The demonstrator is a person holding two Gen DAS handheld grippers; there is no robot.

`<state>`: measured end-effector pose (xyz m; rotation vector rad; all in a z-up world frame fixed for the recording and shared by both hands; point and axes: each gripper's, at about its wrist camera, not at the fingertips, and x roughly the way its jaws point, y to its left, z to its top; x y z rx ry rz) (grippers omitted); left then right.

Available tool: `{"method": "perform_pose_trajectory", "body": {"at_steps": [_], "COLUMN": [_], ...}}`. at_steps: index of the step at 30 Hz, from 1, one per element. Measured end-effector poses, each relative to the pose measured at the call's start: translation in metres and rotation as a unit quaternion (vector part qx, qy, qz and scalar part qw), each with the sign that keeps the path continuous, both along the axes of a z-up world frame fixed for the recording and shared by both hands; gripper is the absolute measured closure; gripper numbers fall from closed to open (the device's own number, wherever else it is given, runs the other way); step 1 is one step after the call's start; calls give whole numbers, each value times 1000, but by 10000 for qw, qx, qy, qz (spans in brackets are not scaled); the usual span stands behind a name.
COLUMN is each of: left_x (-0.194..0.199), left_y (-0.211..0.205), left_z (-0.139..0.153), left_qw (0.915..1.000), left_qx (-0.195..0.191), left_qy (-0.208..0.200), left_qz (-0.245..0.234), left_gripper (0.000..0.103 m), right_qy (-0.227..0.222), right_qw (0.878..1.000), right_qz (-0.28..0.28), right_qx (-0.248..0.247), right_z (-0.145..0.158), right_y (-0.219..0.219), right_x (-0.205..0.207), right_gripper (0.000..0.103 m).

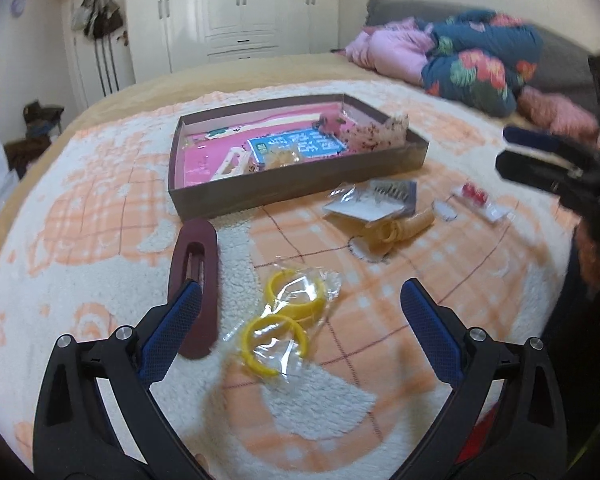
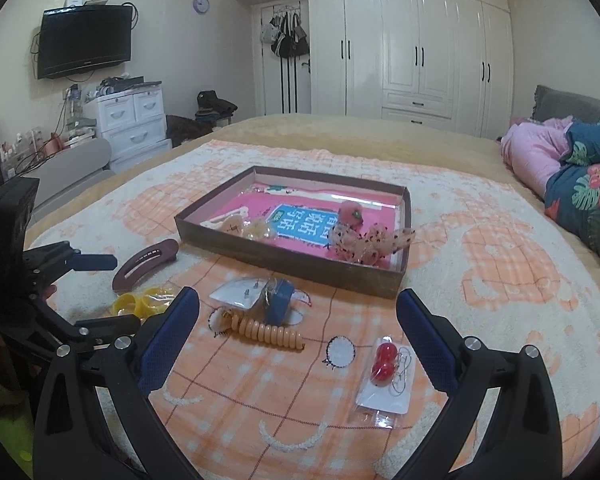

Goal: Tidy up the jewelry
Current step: 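Move left tool to the yellow rings bag while right tool approaches the small blue box, then grasp the yellow rings bag with left tool while right tool grasps the blue box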

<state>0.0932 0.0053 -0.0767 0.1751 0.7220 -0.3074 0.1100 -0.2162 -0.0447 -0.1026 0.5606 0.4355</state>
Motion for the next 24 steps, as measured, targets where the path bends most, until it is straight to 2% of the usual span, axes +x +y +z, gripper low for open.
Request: {"method": "perform_pose_trajectory", "body": {"at_steps": [5, 8, 10, 11, 13, 16, 24], "left_x": [16, 23, 27, 27, 27, 23, 20], "left_y": [-3, -3, -4, -4, -5, -10, -16], "left_z": [-13, -21, -25, -27, -26, -25, -26], "left_qw": [9992, 9980, 9975, 9974, 9975, 9976, 9976], "left_qx": [68, 21, 28, 23, 12, 3, -121], "left_qy": [356, 573, 661, 688, 663, 628, 592], "left_qz": [-188, -257, -240, -228, -237, -301, -328], "left_gripper": [27, 39, 46, 48, 63, 65, 65], "right_qy": [296, 676, 933, 1085, 1266, 1412, 1921], "right_qw": [9996, 9977, 9955, 9939, 9917, 9899, 9803], "right_qz": [-37, -60, -35, -24, -45, -47, 59], "right_qx": [-2, 49, 154, 215, 227, 144, 453], "right_z": [-8, -15, -19, -23, -29, -35, -50], "right_y": [2, 6, 8, 10, 14, 21, 30], "right_x": [13, 28, 37, 42, 52, 61, 83], "right_gripper": [7, 9, 22, 24, 31, 42, 66]}}
